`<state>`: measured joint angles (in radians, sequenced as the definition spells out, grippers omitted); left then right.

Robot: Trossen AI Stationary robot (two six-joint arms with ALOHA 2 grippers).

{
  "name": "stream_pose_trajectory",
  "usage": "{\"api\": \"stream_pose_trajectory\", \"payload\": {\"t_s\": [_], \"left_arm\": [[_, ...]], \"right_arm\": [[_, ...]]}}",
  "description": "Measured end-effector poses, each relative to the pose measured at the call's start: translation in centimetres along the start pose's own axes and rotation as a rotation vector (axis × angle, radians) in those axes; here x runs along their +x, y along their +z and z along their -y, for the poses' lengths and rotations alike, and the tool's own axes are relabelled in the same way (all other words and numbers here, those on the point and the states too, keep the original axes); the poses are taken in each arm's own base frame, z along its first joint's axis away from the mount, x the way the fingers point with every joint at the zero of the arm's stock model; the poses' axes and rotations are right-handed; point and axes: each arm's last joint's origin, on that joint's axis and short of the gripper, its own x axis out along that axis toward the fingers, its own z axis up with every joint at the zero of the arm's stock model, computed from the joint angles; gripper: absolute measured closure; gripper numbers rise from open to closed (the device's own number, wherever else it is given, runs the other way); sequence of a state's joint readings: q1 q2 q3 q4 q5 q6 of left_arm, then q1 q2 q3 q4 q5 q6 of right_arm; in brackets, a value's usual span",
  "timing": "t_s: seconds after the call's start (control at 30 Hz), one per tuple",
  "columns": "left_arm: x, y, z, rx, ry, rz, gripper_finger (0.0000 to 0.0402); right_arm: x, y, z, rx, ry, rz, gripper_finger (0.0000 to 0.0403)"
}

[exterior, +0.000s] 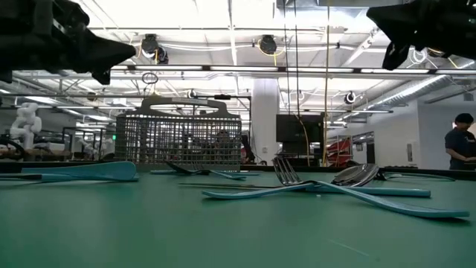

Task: Sort silverware
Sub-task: Put the the table knife into silverware rack

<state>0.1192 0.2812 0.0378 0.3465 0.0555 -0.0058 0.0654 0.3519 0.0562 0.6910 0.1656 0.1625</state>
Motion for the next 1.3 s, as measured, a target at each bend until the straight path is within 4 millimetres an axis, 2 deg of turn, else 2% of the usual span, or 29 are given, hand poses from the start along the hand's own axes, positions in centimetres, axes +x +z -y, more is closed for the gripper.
{"api": "stream_pose_trajectory", "payload": {"t_s": [0.2, 0.43, 0.6, 0.73, 0.87, 1.0, 1.13, 1.3], "left_arm": [[1.4, 2.5, 0.2, -0.001, -0.058, -0.062, 0.0375], [4.1, 6.5, 0.9, -0.11, -0.056, -0.44, 0.0375], [6.2, 7.9, 3.1, -0.184, -0.099, -0.623, 0.0375], [7.8, 8.8, 5.8, -0.209, -0.077, -0.742, 0.0376], [9.1, 8.9, 8.6, -0.186, -0.061, -0.808, 0.0376], [9.8, 8.3, 10.7, -0.275, -0.042, -0.869, 0.0376], [9.9, 6.9, 12.8, -0.384, -0.01, -0.951, 0.0376], [9.7, 4.7, 15.3, -0.511, 0.036, -1.07, 0.0376]], "right_arm": [[0.8, -0.1, -0.1, 0.072, -0.005, -0.048, 0.0403], [2.7, -0.6, -0.1, -0.01, -0.048, -0.164, 0.0395], [5.3, -0.6, -0.6, -0.163, -0.047, -0.254, 0.0361], [7.8, -0.7, -1.3, -0.269, 0.086, -0.328, 0.0326], [10.0, -1.0, -2.1, -0.326, 0.246, -0.362, 0.0299], [11.7, -1.6, -2.3, -0.263, 0.246, -0.457, 0.0286], [11.9, -3.2, -2.1, -0.262, 0.235, -0.605, 0.0285], [11.9, -4.9, -2.1, -0.195, 0.217, -0.695, 0.0285]]}}
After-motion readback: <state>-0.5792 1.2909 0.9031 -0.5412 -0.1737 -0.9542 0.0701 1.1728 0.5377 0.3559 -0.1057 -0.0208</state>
